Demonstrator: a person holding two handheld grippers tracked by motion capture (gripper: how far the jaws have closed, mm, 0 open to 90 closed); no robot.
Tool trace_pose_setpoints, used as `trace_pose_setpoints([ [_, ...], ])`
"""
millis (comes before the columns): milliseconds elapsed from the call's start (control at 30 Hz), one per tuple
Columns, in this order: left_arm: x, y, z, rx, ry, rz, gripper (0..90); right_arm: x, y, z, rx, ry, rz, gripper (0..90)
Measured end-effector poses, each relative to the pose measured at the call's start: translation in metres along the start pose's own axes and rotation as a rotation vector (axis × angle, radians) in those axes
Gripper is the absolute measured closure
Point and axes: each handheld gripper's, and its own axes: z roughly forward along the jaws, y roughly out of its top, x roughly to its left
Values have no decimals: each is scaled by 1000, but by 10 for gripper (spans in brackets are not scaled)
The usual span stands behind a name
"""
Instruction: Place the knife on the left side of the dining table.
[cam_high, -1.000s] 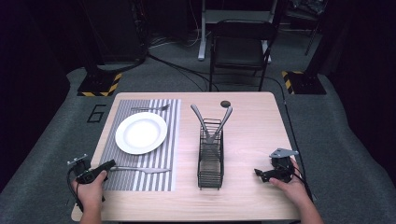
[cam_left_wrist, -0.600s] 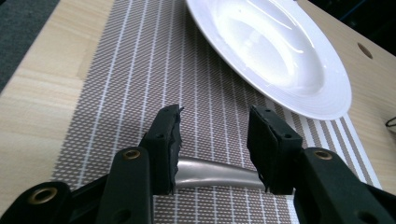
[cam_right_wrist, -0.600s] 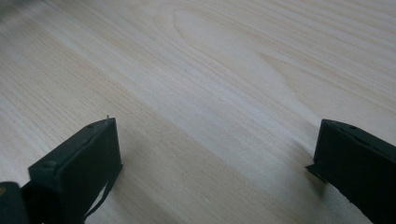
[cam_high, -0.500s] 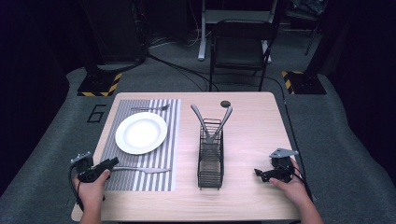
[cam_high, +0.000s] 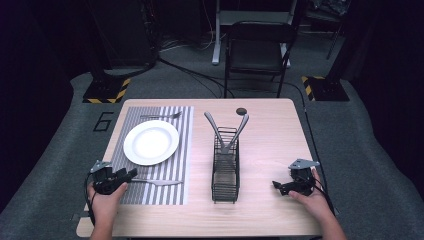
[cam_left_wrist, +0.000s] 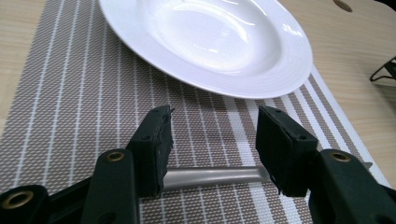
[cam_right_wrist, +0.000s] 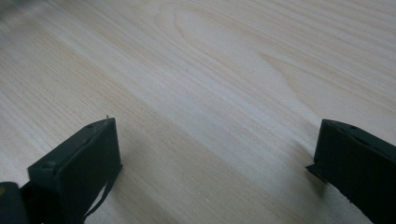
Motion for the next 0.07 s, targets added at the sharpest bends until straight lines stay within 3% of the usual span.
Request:
trace_pose_setpoints([
  [67, -1, 0, 1, 0, 1, 7, 451, 0, 0, 0, 0, 1, 0, 0],
])
